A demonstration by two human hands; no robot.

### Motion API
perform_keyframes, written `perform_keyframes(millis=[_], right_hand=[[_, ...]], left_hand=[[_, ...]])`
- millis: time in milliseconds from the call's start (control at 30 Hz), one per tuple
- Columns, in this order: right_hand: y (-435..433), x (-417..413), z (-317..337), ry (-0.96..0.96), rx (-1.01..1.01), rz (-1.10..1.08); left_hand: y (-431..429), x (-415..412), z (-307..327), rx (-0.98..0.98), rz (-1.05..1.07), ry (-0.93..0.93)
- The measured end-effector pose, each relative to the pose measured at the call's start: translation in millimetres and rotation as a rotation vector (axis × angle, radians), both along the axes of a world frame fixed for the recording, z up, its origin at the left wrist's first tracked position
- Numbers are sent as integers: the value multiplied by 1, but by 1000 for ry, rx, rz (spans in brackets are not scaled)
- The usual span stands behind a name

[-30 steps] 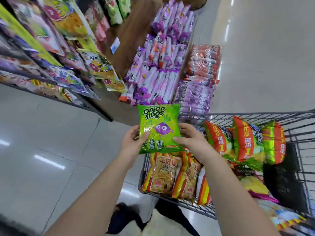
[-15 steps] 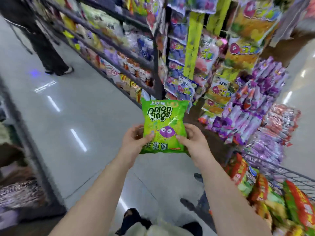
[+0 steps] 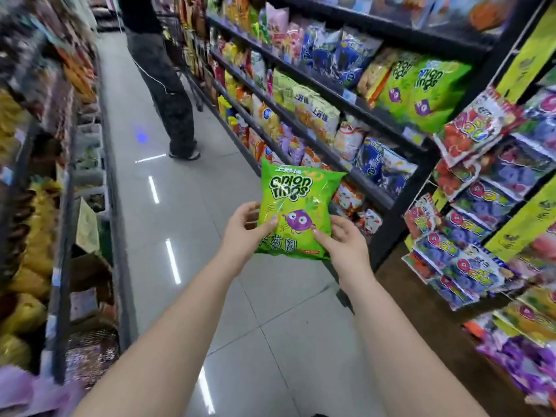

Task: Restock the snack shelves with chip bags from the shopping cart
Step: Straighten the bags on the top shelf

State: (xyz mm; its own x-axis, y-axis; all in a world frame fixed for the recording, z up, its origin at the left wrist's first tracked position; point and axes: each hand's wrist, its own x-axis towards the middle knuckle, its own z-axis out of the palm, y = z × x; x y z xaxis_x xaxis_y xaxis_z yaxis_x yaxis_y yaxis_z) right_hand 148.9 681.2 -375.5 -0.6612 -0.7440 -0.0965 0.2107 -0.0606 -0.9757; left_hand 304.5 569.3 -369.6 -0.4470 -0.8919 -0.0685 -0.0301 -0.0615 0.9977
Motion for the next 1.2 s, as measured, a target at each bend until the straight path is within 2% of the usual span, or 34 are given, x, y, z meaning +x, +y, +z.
perform_keyframes(millis=[100, 233, 467, 600, 800, 1033, 1200], right_hand=[[-66, -10, 23, 54, -40, 32], [-152, -35, 56, 143, -115, 17], [-317, -113, 128, 217, -252, -4], [-406, -145, 167, 213, -342, 17], [-530, -171, 205, 331, -347, 4], [-651, -190, 238, 543, -292, -112], [-720, -201, 272, 559, -329, -254]], left_hand=[[-56, -5, 19, -50, 63, 34], [-137, -32, 48, -208, 80, 45], [-304, -102, 138, -433, 47, 24], [-399, -139, 178, -477, 52, 8], [-524, -170, 212, -542, 106, 77], [-661, -194, 242, -657, -45, 132], [-746, -220, 275, -693, -196, 238]])
